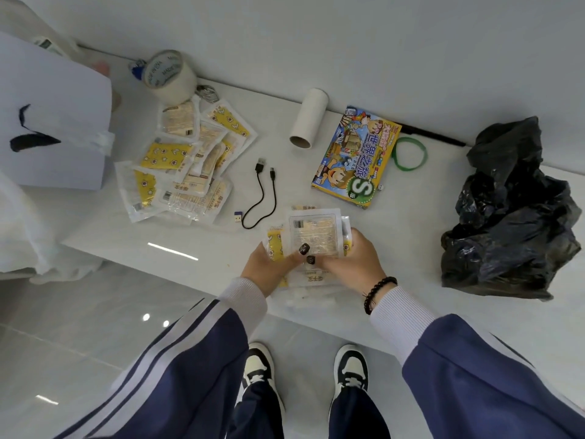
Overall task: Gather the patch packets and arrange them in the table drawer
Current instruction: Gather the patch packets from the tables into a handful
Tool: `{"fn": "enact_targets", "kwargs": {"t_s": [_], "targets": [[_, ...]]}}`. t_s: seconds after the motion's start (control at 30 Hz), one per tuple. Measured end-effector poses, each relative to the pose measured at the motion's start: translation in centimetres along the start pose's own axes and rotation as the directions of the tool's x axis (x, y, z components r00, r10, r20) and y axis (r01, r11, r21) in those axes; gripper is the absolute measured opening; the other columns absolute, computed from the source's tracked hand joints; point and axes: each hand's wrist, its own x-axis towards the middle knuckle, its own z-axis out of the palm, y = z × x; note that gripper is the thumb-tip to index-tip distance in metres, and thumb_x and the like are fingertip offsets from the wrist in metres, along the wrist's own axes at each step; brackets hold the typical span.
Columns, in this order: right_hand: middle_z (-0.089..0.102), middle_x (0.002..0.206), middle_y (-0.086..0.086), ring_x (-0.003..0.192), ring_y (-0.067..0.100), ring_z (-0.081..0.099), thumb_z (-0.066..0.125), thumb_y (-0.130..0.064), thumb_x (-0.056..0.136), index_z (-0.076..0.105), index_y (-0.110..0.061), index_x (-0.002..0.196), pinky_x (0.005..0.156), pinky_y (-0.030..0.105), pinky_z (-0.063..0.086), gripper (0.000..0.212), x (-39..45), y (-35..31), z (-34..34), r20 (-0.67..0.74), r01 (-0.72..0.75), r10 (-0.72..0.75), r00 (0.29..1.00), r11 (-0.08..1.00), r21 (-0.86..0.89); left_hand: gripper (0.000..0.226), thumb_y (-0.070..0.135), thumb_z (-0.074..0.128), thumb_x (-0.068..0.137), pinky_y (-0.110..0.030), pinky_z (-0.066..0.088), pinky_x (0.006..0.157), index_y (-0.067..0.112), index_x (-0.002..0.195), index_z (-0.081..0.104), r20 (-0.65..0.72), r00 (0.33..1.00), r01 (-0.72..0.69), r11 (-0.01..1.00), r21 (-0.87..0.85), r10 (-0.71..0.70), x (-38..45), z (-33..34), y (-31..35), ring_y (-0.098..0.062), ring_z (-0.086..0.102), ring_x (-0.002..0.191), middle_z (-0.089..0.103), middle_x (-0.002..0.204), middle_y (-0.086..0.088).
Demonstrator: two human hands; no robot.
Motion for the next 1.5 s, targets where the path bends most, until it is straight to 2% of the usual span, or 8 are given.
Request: {"fn": "enact_targets", "kwargs": {"t_s": [0.27, 0.37, 0.47, 0.6, 0.73, 1.07, 1.43, 1.5], "targets": [[0.072, 0.098, 0.004, 0.092, 0.021, 0.069, 0.076, -0.022, 0.072, 0.063, -0.019, 0.101, 0.086, 0.048, 0.055, 0.032, -3.5, -0.8, -0.1, 0.049, -0.051, 0.035, 0.998, 0.923, 0.381, 0.021, 0.014, 0.061, 0.089, -0.029, 0.059, 0.064, 0.014, 0.11, 0.064, -0.03, 0.995, -0.101, 0.962, -0.254, 0.096, -5.3, 0.0, -0.6, -0.02, 0.073, 0.084, 0.076, 0.095, -0.005], [0.055, 0.114, -0.002, 0.109, 0.017, 0.056, 0.073, -0.037, 0.07, 0.058, -0.03, 0.106, 0.096, 0.042, 0.048, 0.04, -5.3, -1.9, -0.3, -0.002, 0.022, -0.022, 1.0, 0.98, 0.197, 0.021, 0.012, 0.061, 0.085, -0.036, 0.061, 0.074, 0.013, 0.106, 0.064, -0.035, 0.994, -0.105, 0.933, -0.344, 0.099, -7.6, 0.3, -0.3, -0.025, 0.072, 0.089, 0.076, 0.096, -0.007], [0.039, 0.123, -0.004, 0.118, 0.009, 0.043, 0.069, -0.032, 0.081, 0.047, -0.031, 0.126, 0.104, 0.034, 0.04, 0.05, -7.4, -2.9, -0.9, 0.026, 0.074, -0.077, 0.997, 0.991, 0.115, 0.031, 0.016, 0.063, 0.078, -0.043, 0.059, 0.081, 0.011, 0.109, 0.064, -0.06, 0.996, -0.092, 0.9, -0.426, 0.073, -10.0, 0.6, 0.3, -0.029, 0.071, 0.094, 0.075, 0.101, -0.01], [0.048, 0.135, -0.01, 0.123, 0.01, 0.049, 0.061, -0.048, 0.08, 0.038, -0.035, 0.138, 0.104, 0.041, 0.044, 0.064, -10.2, -4.1, -2.2, 0.097, 0.085, -0.1, 0.99, 0.985, 0.148, 0.036, 0.015, 0.059, 0.086, -0.048, 0.058, 0.082, 0.006, 0.121, 0.059, -0.071, 0.997, -0.048, 0.853, -0.52, 0.013, -13.5, 0.5, 1.8, -0.035, 0.069, 0.099, 0.071, 0.11, -0.016], [0.058, 0.13, -0.012, 0.118, 0.006, 0.054, 0.052, -0.015, 0.093, 0.048, -0.031, 0.134, 0.103, 0.039, 0.046, 0.044, -13.4, -6.6, -4.4, 0.128, 0.137, -0.153, 0.98, 0.982, 0.127, 0.031, 0.012, 0.058, 0.091, -0.043, 0.06, 0.077, 0.008, 0.122, 0.058, -0.068, 0.997, -0.009, 0.806, -0.591, -0.039, -17.3, -0.1, 4.4, -0.034, 0.07, 0.096, 0.073, 0.107, -0.015], [0.058, 0.13, -0.017, 0.122, 0.004, 0.052, 0.059, -0.006, 0.087, 0.054, -0.039, 0.126, 0.102, 0.038, 0.047, 0.051, -20.0, -12.4, -4.8, 0.328, 0.268, -0.244, 0.913, 0.963, -0.031, 0.04, -0.004, 0.071, 0.075, -0.035, 0.061, 0.07, 0.011, 0.111, 0.06, -0.257, 0.966, -0.157, 0.79, -0.593, -0.001, -26.2, -2.0, 5.6, -0.028, 0.073, 0.09, 0.075, 0.098, -0.009], [0.067, 0.118, -0.01, 0.105, 0.008, 0.064, 0.065, -0.003, 0.086, 0.059, -0.027, 0.127, 0.083, 0.029, 0.057, 0.048, -27.5, -17.8, 8.3, 0.612, 0.328, -0.196, 0.766, 0.938, -0.11, 0.054, 0.008, 0.075, 0.062, -0.035, 0.061, 0.07, 0.013, 0.113, 0.059, -0.425, 0.901, -0.288, 0.605, -0.743, -0.092, -35.0, -13.2, -0.4, -0.028, 0.072, 0.091, 0.075, 0.1, -0.008], [0.067, 0.116, -0.008, 0.1, 0.006, 0.065, 0.064, -0.001, 0.086, 0.06, -0.026, 0.126, 0.071, 0.019, 0.056, 0.047, -29.2, -18.2, 11.8, 0.646, 0.336, -0.18, 0.742, 0.933, -0.125, 0.054, 0.009, 0.075, 0.061, -0.032, 0.06, 0.067, 0.014, 0.112, 0.059, -0.448, 0.888, -0.307, 0.586, -0.749, -0.108, -36.6, -15.9, -2.1, -0.026, 0.073, 0.089, 0.076, 0.097, -0.006]]}}
